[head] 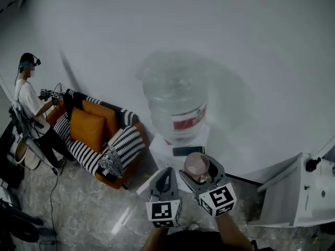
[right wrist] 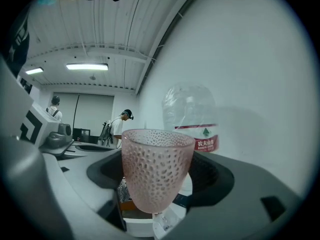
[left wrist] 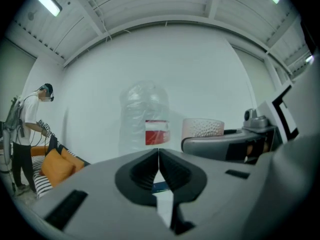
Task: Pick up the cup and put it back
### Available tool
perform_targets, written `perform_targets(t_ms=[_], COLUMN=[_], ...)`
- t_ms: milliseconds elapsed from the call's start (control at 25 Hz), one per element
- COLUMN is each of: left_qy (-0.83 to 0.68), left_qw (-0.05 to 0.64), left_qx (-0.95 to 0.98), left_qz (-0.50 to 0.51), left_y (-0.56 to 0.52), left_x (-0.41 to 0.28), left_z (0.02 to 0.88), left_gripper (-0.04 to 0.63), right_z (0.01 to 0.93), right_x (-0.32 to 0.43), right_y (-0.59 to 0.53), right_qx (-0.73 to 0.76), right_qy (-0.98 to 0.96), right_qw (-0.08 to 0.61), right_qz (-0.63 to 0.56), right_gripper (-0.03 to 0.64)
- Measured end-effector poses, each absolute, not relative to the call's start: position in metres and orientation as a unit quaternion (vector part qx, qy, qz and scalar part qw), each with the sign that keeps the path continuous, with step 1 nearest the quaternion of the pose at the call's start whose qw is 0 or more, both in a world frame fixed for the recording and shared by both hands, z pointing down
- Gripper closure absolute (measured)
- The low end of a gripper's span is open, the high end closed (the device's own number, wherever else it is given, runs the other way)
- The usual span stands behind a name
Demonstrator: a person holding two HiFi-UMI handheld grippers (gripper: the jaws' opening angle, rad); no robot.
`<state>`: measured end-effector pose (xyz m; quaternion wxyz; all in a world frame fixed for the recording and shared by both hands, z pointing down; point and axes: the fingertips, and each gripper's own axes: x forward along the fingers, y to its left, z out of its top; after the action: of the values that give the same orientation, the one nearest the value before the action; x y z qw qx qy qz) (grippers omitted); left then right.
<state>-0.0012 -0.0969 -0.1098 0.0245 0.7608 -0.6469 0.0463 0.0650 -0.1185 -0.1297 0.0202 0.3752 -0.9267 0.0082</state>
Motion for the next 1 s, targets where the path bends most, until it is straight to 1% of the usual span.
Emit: perform_targets(t_ms=[240,640,840,1000], left_qy=[-0.644,-0.628,-0.601,-0.601], left_qw=[0.016,0.031,0.049,0.039], left_qx=[0.763,0.776,0.796,0.795], left_qz=[0.047,0.05,0.047,0.068], left_y=[-0.096,-0.107,-0.114,-0.122], left_x=[-0.001,0.002,0.008,0.004], left_z=[-0.113,-0.102,-0.08,-0.056], left_gripper=[0.583,0.583,0.583,0.583], right_z=[-0.129,-0.114,-0.096,-0.077], right_x=[0.066,0.07,0.073,0.068], right_y=[-0.116,-0.118,-0.118,-0.117], right_qx=[0.379,0.384,0.395,0.394], right_qy=[-0.925,-0.923,-0.916,-0.916], right_qw=[0.023,0.039,0.064,0.081], right_qz=[0.003,0.009,-0.004,-0.005], right_gripper=[0.23,0.23,0.23,0.23])
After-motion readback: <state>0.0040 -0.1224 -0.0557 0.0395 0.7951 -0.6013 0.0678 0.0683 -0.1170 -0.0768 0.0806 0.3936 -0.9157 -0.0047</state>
